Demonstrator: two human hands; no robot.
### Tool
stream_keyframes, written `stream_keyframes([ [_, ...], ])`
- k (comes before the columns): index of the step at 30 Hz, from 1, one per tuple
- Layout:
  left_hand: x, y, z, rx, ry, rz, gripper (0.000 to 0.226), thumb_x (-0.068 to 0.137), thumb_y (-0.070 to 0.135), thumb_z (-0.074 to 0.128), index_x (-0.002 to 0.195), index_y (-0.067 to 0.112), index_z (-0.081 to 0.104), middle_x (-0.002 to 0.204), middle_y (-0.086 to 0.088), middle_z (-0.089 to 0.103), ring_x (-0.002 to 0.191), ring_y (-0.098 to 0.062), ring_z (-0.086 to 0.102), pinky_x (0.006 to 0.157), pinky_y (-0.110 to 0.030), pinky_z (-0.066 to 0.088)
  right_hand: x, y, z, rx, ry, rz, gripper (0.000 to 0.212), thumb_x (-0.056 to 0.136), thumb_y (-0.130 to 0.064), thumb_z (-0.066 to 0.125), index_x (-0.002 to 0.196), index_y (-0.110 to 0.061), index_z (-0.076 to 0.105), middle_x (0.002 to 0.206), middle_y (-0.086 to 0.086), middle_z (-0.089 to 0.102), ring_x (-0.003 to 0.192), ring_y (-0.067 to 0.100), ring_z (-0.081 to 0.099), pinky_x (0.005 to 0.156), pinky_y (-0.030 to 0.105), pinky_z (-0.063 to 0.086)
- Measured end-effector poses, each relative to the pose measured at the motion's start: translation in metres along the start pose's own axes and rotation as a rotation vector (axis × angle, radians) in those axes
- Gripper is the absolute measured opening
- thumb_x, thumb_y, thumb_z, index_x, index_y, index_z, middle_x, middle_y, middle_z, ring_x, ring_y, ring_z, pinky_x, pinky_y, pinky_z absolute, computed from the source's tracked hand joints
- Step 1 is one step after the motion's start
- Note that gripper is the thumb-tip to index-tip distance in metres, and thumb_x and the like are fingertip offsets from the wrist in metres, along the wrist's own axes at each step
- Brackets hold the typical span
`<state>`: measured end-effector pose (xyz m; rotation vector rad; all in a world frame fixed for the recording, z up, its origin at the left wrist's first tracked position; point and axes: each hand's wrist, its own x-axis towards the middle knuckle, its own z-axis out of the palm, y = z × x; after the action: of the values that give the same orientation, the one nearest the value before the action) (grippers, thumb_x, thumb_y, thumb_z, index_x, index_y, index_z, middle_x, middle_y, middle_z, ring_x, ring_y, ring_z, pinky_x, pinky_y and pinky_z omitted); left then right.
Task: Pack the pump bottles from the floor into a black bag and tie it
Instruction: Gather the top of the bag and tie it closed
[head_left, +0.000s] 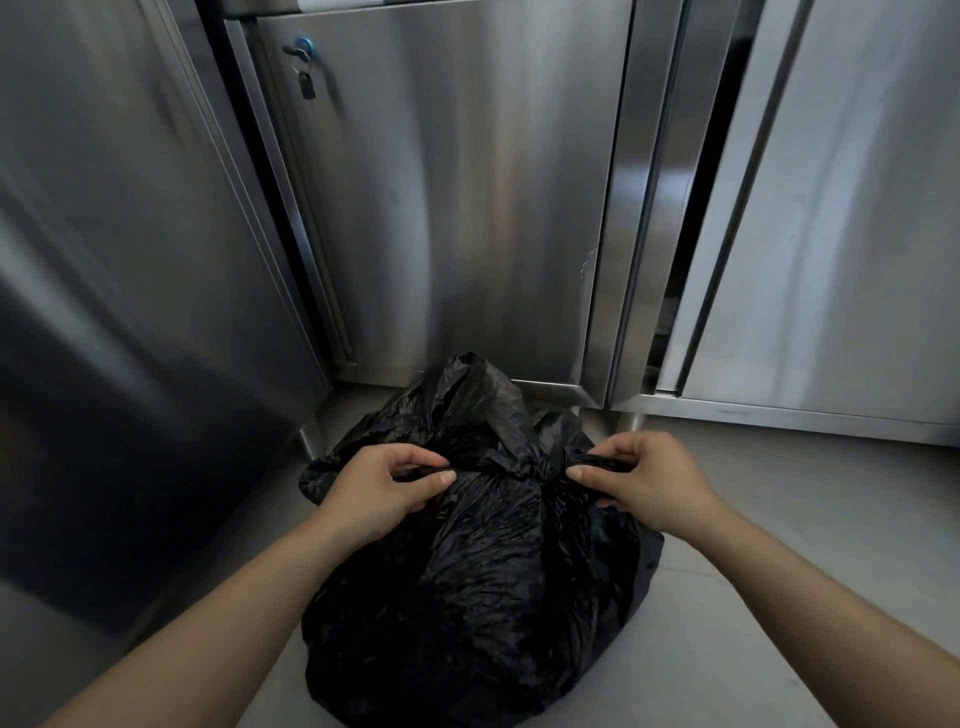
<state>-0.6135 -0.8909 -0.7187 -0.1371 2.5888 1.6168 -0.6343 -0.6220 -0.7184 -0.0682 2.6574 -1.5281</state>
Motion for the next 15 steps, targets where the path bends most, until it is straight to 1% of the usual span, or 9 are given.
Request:
stream_keyframes([
  [2,0.0,0.002,0.0,0.014,0.008,0.003,0.004,0.074,0.028,0.076,0.078,0.026,0.076,0.081,-0.001,0.076,0.078,-0.015,0.069,0.074,-0.025,0.057,0.0,0.001,0.001,0.013,0.047,0.005,0.017,0.069,-0.026,0.082,0.066,-0.015,0.069,0.054,-0.002,0.068,0.054,0.021,0.067,0.063,0.04,0.058],
  [3,0.002,0.003,0.0,-0.013,0.026,0.005,0.001,0.074,0.026,0.077,0.075,0.025,0.077,0.076,0.0,0.075,0.074,-0.016,0.068,0.073,-0.025,0.055,0.0,0.001,0.001,0.013,0.067,0.005,0.018,0.068,-0.026,0.082,0.063,-0.015,0.069,0.051,-0.003,0.066,0.049,0.018,0.063,0.06,0.038,0.056],
  [4,0.003,0.005,0.0,-0.053,0.054,0.004,0.002,0.074,0.023,0.077,0.072,0.024,0.077,0.071,0.0,0.074,0.07,-0.015,0.065,0.071,-0.023,0.054,0.001,0.001,0.001,0.015,0.084,0.0,0.02,0.068,-0.027,0.082,0.061,-0.016,0.068,0.048,-0.003,0.063,0.044,0.014,0.059,0.054,0.033,0.054],
  [7,0.009,0.009,-0.005,-0.143,0.148,-0.009,0.014,0.074,0.019,0.076,0.063,0.026,0.075,0.062,0.005,0.071,0.063,-0.01,0.064,0.065,-0.017,0.053,0.002,-0.002,-0.001,0.02,0.088,-0.029,0.023,0.07,-0.027,0.081,0.057,-0.018,0.064,0.038,-0.007,0.056,0.033,0.005,0.047,0.038,0.016,0.038],
  [9,0.011,0.006,-0.011,-0.104,0.194,-0.025,0.012,0.075,0.02,0.076,0.064,0.026,0.074,0.066,0.002,0.072,0.065,-0.013,0.066,0.071,-0.024,0.054,0.0,0.002,-0.005,0.04,0.079,-0.018,0.022,0.072,-0.021,0.08,0.058,-0.016,0.063,0.036,-0.007,0.053,0.032,0.003,0.044,0.037,0.014,0.035],
  [11,0.01,-0.004,-0.019,-0.032,0.259,-0.051,0.007,0.075,0.023,0.077,0.069,0.027,0.074,0.072,-0.002,0.073,0.073,-0.02,0.068,0.079,-0.034,0.053,-0.004,0.012,-0.015,0.061,0.082,0.029,0.02,0.074,-0.016,0.078,0.061,-0.01,0.064,0.043,-0.005,0.056,0.035,0.004,0.045,0.042,0.015,0.038],
  [12,0.009,-0.009,-0.023,-0.009,0.293,-0.06,0.006,0.074,0.025,0.077,0.07,0.028,0.074,0.075,-0.001,0.073,0.077,-0.021,0.068,0.082,-0.037,0.052,-0.006,0.018,-0.021,0.078,0.083,0.059,0.021,0.074,-0.014,0.078,0.06,-0.009,0.063,0.046,-0.001,0.057,0.034,0.003,0.046,0.042,0.014,0.038],
  [13,0.008,-0.014,-0.026,0.01,0.321,-0.062,0.006,0.074,0.026,0.077,0.069,0.029,0.074,0.076,0.002,0.074,0.08,-0.02,0.069,0.084,-0.039,0.053,-0.008,0.024,-0.027,0.08,0.082,0.081,0.022,0.075,-0.014,0.077,0.059,-0.009,0.062,0.046,0.0,0.057,0.033,0.003,0.045,0.039,0.013,0.036],
  [15,0.007,-0.018,-0.026,0.031,0.353,-0.051,0.009,0.075,0.028,0.076,0.067,0.031,0.073,0.076,0.007,0.074,0.079,-0.015,0.069,0.083,-0.038,0.054,-0.011,0.032,-0.033,0.079,0.078,0.107,0.023,0.076,-0.016,0.076,0.059,-0.009,0.061,0.041,-0.003,0.055,0.032,0.003,0.044,0.036,0.011,0.034],
])
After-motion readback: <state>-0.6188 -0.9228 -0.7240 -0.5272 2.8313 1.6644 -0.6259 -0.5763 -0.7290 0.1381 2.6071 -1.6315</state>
